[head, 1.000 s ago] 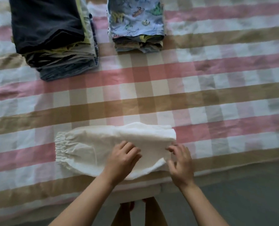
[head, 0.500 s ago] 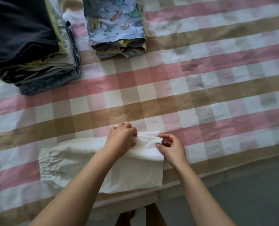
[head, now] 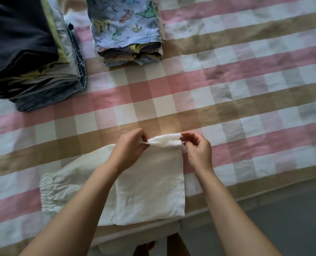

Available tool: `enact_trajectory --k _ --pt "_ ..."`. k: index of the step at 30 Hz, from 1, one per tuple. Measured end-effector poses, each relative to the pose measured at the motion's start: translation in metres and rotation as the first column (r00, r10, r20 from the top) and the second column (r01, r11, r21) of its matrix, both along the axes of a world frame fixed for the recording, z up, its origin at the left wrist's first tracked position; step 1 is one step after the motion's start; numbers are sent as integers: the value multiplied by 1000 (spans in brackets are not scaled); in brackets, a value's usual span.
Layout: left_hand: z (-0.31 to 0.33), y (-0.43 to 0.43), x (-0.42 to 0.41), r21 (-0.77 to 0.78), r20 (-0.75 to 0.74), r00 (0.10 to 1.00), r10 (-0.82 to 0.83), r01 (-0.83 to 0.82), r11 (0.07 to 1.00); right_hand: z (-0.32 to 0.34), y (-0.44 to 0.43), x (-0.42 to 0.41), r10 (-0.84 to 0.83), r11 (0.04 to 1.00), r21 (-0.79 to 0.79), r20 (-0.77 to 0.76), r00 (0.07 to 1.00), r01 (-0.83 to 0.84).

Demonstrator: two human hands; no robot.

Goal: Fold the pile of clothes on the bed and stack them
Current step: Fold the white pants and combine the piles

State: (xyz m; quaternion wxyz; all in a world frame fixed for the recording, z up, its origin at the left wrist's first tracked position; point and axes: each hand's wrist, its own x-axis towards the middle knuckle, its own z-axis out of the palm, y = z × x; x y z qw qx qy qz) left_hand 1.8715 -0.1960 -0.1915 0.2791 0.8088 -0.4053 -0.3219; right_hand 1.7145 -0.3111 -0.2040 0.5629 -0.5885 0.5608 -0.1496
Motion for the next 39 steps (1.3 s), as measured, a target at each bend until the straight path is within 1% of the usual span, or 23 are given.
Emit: enact_trajectory --k 2,5,7,9,11,12,14,16,17,18,19,21,23,24,26,29,30,31,33,34,35,37,39 --pt "5 4 1 36 -165 986 5 1 999 -3 6 -10 14 998 -67 -56 998 -18" --pt "16 6 1 128 -437 894 -98 169 977 -8 8 -21 84 990 -102 -157 984 -101" --pt "19 5 -2 201 -508 849 -147 283 938 -7 5 -19 110 989 -83 -168 980 -125" --pt "17 3 -7 268 -479 855 -197 357 895 -2 0 -14 144 989 3 -121 982 -144" --pt "15 3 -12 293 -415 880 -231 370 881 4 -2 -12 252 967 70 -80 965 -246" --pt "15 4 -13 274 -392 896 -209 330 903 10 -1 -13 344 939 51 -96 934 -340" --pt "16 8 -12 189 -366 926 -89 168 967 19 6 -21 512 852 -38 -152 846 -522" --pt "19 11 -8 78 -328 945 19 7 997 20 17 -28 586 776 -136 -206 783 -616" --pt "20 13 -6 33 -311 949 51 -42 999 18 22 -30 578 763 -184 -231 782 -619" --pt "20 13 -3 3 -297 952 69 -72 997 16 25 -29 532 785 -222 -235 813 -578" --pt "20 11 -1 -15 -285 955 79 -87 996 14 25 -26 461 835 -234 -199 865 -499" --pt "17 3 6 -40 -254 963 91 -105 994 11 15 -11 306 932 -176 -85 948 -316" --pt "9 -10 14 -66 -202 972 118 -134 989 5 -2 10 198 972 -125 -32 980 -201" --pt "3 -18 19 -70 -177 974 141 -155 985 2 -11 22 182 975 -123 -26 983 -183" --pt "-11 -29 28 -50 -134 973 189 -197 979 -7 -24 41 205 965 -147 -83 975 -216" --pt "-30 -35 36 12 -90 975 205 -205 979 -23 -34 57 256 927 -186 -323 911 -326" --pt "-32 -35 37 -1 -69 977 201 -202 979 -25 -34 57 243 919 -210 -364 899 -333" --pt "-34 -32 37 -40 -34 978 205 -206 978 -26 -34 57 213 917 -243 -374 903 -317" --pt "-32 -23 38 -133 52 965 256 -248 960 -22 -28 51 131 921 -309 -323 937 -236" --pt "-30 -15 38 -163 71 952 298 -284 945 -20 -23 46 108 919 -334 -298 948 -210" --pt "-29 -5 39 -169 67 941 333 -318 933 -18 -18 41 116 911 -347 -300 947 -222" --pt "-29 15 39 -104 45 942 332 -326 940 -18 -11 34 204 882 -324 -389 898 -341" --pt "-30 29 36 0 83 967 239 -240 971 -21 -8 34 282 854 -269 -482 830 -446"
